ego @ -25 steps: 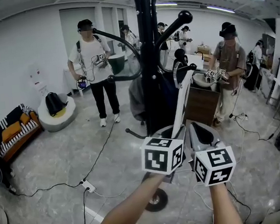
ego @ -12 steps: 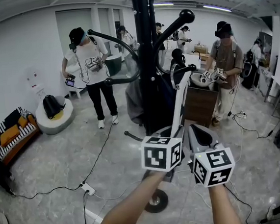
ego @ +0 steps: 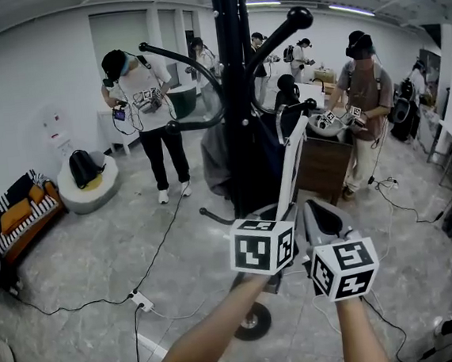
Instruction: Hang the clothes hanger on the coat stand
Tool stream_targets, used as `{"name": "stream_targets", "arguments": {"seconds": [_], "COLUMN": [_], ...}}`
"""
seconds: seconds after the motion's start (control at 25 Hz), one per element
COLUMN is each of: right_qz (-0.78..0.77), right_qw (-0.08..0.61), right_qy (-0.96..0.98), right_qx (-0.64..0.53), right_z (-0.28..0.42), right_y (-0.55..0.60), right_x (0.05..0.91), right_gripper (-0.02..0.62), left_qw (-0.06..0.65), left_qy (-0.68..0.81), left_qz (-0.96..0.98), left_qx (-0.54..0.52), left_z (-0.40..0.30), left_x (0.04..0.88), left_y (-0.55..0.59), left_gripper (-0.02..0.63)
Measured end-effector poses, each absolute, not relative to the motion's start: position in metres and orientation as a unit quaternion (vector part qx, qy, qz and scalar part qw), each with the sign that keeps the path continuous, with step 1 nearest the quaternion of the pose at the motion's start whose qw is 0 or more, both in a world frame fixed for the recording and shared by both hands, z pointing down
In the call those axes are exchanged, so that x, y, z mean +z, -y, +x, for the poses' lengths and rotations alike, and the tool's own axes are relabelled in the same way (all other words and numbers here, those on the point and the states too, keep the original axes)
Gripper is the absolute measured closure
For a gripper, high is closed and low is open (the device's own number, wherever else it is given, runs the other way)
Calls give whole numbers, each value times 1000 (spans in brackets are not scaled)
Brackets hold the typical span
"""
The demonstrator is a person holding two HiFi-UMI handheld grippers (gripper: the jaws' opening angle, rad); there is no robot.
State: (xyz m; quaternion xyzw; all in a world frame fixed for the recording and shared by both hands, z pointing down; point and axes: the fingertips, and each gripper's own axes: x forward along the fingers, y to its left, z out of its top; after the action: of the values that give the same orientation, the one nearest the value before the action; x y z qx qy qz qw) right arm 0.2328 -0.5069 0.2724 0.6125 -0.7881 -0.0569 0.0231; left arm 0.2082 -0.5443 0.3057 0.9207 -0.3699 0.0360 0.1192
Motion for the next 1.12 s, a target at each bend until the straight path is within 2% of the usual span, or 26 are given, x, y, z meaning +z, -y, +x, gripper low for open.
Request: {"name": "stream_targets", "arguments": {"seconds": [1.12], "right_qz": [595], "right_qw": [23], "right_qy": [802], "right_qx": [-49], "right_z": [227], "right_y": [500], "right_x": [282], "right_gripper": [595], "left_qw": [118], "left_qy": [409], "left_qz": [904], "left_qx": [40], "left_z": [196], "left_x": [311], "left_y": [541], "left_gripper": [543]}}
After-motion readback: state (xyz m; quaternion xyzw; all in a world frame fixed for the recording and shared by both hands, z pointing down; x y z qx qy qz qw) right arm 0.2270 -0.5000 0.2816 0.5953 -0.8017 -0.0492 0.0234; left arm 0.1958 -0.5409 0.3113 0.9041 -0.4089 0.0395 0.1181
